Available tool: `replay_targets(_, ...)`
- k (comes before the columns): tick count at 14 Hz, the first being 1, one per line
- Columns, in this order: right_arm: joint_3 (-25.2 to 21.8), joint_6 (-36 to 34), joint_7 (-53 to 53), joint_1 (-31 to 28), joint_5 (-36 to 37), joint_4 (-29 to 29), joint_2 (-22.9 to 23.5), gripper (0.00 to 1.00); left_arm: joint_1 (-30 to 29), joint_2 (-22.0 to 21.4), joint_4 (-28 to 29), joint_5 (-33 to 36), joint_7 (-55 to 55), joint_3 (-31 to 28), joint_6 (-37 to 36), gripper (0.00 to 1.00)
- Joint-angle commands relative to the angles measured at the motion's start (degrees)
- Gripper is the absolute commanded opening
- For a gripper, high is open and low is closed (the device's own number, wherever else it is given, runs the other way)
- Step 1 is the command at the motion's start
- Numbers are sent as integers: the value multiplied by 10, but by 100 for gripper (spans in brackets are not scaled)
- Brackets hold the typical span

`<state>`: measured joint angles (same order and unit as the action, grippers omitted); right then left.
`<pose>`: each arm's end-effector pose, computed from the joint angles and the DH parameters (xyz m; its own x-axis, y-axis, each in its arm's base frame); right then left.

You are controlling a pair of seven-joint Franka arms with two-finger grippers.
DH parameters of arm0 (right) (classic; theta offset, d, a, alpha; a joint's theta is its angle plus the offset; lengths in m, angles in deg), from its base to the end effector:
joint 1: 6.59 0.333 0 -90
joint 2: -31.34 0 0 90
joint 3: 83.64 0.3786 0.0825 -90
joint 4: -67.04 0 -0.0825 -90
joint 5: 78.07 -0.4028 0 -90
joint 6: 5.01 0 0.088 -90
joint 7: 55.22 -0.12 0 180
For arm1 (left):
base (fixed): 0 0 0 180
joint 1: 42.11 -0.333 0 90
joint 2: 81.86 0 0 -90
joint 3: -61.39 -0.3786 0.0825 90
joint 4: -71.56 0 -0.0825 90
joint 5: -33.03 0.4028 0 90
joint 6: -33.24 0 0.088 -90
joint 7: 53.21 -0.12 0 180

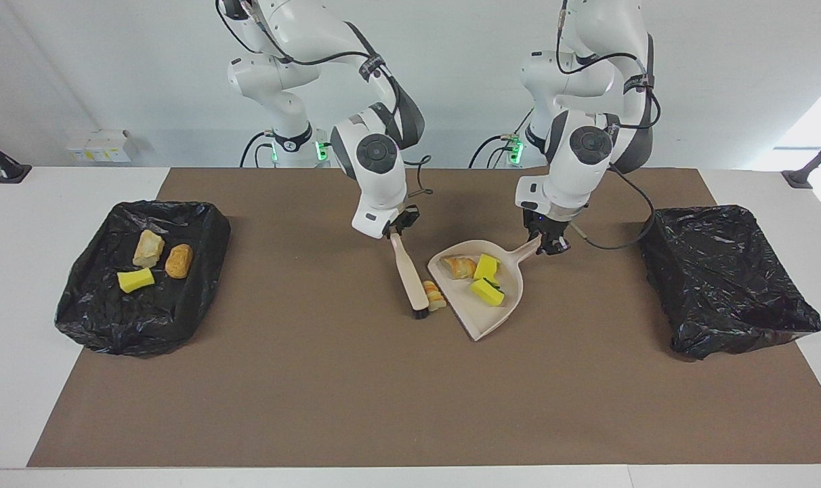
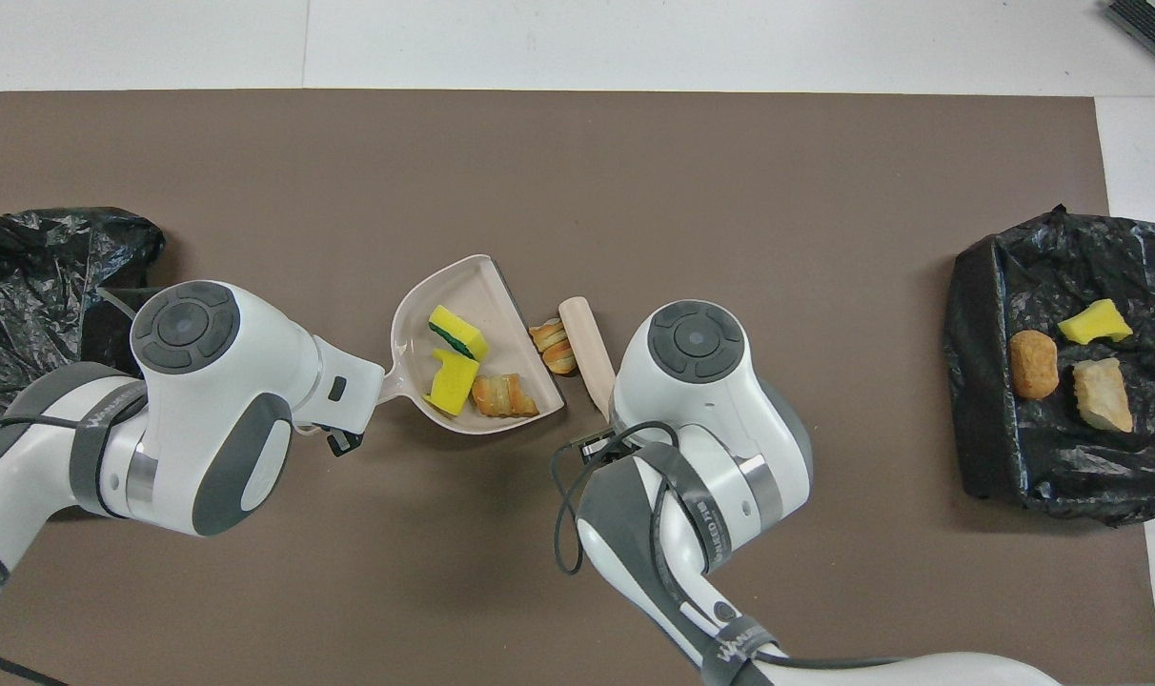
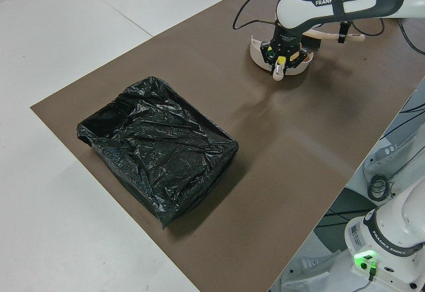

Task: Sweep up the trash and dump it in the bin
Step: 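Sweep the sponge and bread pieces into the dustpan with the right gripper's brush, then carry the loaded dustpan to the black bag with the left gripper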

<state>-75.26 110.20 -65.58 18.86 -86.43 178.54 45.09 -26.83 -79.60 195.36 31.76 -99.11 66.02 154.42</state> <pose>0.5057 0.3461 0.3850 0.9209 0.3332 -0.2023 0.3147 -0.9417 -0.1187 0.5159 -0.1879 0.4107 0.4189 -0.9069 -0.0441 -0.9038 -0.4212 0.0758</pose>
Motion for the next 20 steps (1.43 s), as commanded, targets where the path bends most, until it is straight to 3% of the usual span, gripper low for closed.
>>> replay_targets(1,3,3,58,20,-11,9,-15,0,3,-14,15,-6,-9,-2,17,0)
replay_targets(5,2,-10,93,1,-46,-1,-16,0,0,-13,15,-6,2,-2,16,0)
replay_targets(12,3,-24,98,13,-213,-1,-46,0,-10,-9,7,-8,51,-3,16,0)
replay_targets(17,-4,-63,82,-12,-206,-11,-70,0,-47,-19,0,-13,50,-3,14,0)
replay_targets(20,1,-89,-50,-7,-137,3,-102,0,-88,-28,-7,-24,64,-3,9,0)
